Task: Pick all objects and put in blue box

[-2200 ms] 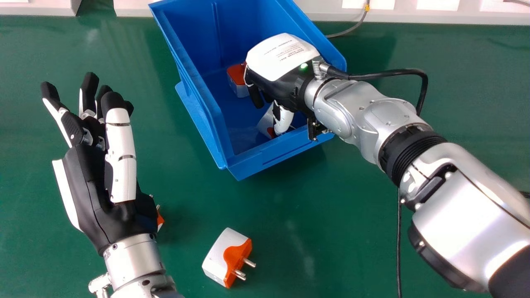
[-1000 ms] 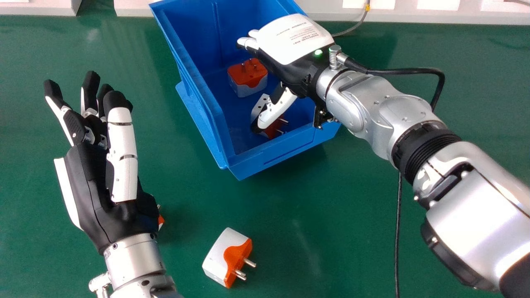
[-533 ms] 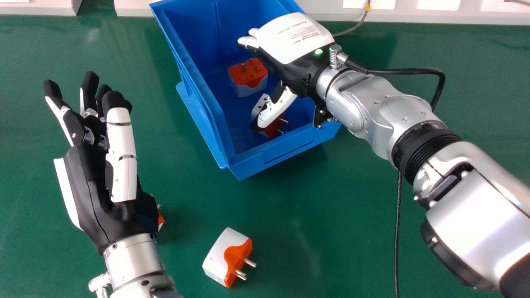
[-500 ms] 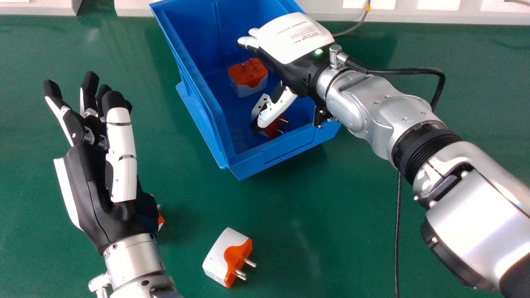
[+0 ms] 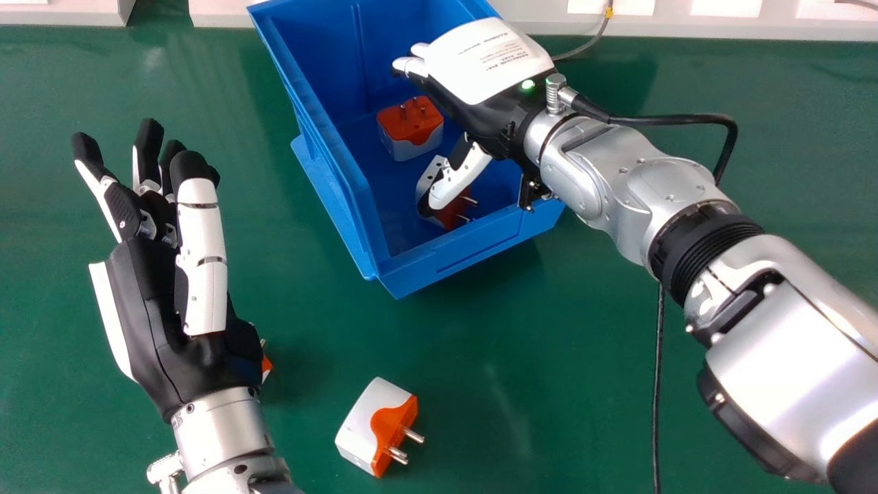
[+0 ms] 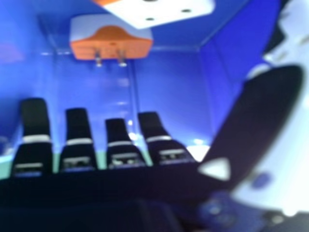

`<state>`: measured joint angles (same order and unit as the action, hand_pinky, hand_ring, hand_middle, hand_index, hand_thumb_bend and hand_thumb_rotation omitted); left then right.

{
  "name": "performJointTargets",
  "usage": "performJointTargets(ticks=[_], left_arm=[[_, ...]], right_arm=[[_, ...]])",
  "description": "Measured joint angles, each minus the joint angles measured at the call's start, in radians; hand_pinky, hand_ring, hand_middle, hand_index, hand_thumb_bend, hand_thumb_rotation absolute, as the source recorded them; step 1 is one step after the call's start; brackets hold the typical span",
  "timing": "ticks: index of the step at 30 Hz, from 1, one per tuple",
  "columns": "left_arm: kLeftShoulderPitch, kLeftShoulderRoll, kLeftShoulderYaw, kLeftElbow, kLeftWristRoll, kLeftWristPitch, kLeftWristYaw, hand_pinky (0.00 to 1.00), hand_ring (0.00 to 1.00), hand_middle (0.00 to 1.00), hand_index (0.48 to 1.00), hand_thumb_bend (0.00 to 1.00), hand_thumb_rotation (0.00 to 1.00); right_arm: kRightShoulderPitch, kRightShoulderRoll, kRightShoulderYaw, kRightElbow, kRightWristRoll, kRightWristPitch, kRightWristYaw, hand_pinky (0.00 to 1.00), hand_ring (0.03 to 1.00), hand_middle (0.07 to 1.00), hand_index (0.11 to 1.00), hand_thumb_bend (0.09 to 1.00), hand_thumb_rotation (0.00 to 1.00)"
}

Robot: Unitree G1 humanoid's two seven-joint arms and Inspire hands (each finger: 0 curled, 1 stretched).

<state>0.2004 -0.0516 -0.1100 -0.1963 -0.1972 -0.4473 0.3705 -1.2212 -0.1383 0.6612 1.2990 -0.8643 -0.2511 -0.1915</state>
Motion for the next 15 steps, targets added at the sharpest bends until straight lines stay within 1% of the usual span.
performJointTargets(ticks=[3,5,7,8,9,11,12,13,15], left_arm=[[0.001,0.000,0.000,0.000,0.001,0.000,0.000,0.89,0.95,0.95,0.937,0.39,0.53],[0.001,0.000,-0.002,-0.001,0.001,-0.001,0.000,0.89,0.95,0.95,0.937,0.40,0.53],[0.003,0.000,-0.003,-0.001,0.001,-0.002,0.000,0.89,0.94,0.95,0.933,0.41,0.51],[0.005,0.000,-0.001,-0.001,0.001,-0.003,0.001,0.89,0.94,0.95,0.933,0.41,0.51],[0.006,0.000,-0.004,-0.003,0.001,-0.003,0.001,0.88,0.94,0.94,0.924,0.42,0.50],[0.011,0.000,-0.003,-0.010,0.001,-0.002,0.009,0.87,0.93,0.94,0.915,0.44,0.49],[0.014,0.000,-0.002,-0.013,0.001,-0.001,0.014,0.87,0.92,0.93,0.912,0.44,0.49],[0.016,0.000,-0.002,-0.014,0.001,0.000,0.017,0.86,0.92,0.93,0.910,0.44,0.48],[0.017,0.002,-0.005,-0.015,0.002,0.001,0.020,0.86,0.92,0.93,0.906,0.45,0.49]], right_arm=[[0.015,-0.023,-0.054,-0.024,0.052,-0.039,-0.038,0.64,0.807,0.892,0.890,0.833,0.57],[0.039,-0.034,-0.100,-0.059,0.093,-0.064,-0.079,0.64,0.804,0.882,0.895,0.836,0.59],[0.091,-0.052,-0.162,-0.132,0.156,-0.105,-0.137,0.65,0.819,0.889,0.918,0.821,0.67],[0.113,-0.061,-0.186,-0.167,0.172,-0.123,-0.157,0.65,0.819,0.889,0.918,0.821,0.67],[0.152,-0.077,-0.218,-0.224,0.201,-0.147,-0.164,0.66,0.810,0.881,0.916,0.824,0.69],[0.245,-0.107,-0.279,-0.349,0.260,-0.218,-0.188,0.68,0.803,0.871,0.906,0.808,0.67],[0.307,-0.120,-0.312,-0.428,0.306,-0.262,-0.190,0.68,0.801,0.871,0.908,0.808,0.66],[0.345,-0.126,-0.330,-0.471,0.326,-0.285,-0.189,0.68,0.801,0.872,0.910,0.809,0.66],[0.442,-0.140,-0.370,-0.592,0.401,-0.302,-0.142,0.66,0.815,0.885,0.916,0.830,0.62]])
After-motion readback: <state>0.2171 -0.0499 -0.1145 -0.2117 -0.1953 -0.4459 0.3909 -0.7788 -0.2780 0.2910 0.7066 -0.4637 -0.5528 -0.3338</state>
